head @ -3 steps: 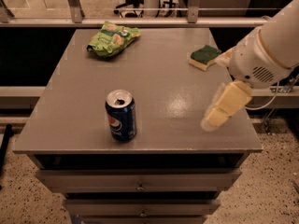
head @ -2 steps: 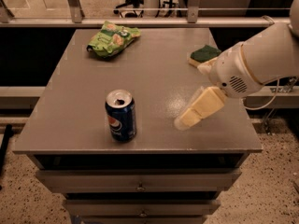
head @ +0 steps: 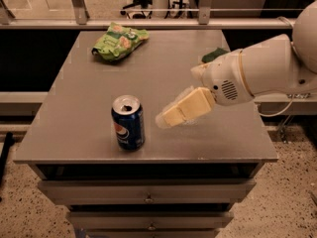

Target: Knock pepsi can over

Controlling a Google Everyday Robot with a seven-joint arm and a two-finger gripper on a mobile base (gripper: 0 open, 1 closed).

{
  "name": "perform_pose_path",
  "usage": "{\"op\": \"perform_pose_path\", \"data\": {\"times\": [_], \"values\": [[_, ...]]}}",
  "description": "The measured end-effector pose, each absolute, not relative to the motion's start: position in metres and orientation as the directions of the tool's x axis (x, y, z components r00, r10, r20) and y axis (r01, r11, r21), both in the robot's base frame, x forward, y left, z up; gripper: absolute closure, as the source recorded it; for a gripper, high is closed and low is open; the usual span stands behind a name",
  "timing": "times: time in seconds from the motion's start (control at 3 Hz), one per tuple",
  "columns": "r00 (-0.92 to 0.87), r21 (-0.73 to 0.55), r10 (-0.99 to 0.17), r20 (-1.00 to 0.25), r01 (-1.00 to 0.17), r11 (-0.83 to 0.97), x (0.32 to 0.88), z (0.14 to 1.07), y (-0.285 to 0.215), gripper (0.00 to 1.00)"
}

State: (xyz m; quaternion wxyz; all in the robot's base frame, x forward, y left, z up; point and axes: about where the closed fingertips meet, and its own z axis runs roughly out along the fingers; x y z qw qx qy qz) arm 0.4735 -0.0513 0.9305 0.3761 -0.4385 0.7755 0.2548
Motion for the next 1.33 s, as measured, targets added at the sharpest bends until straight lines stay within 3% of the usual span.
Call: {"op": "perform_pose_path", "data": {"times": [0.67,1.33], "values": [[-0.300,0.065,-0.433,-0.850,-0.875,0.479,0.472,0.927,-0.036,0.00],[-0.258,0.123,-0.306,-0.916,-0.908,0.400,0.462,0.894,0.024,0.00]]}}
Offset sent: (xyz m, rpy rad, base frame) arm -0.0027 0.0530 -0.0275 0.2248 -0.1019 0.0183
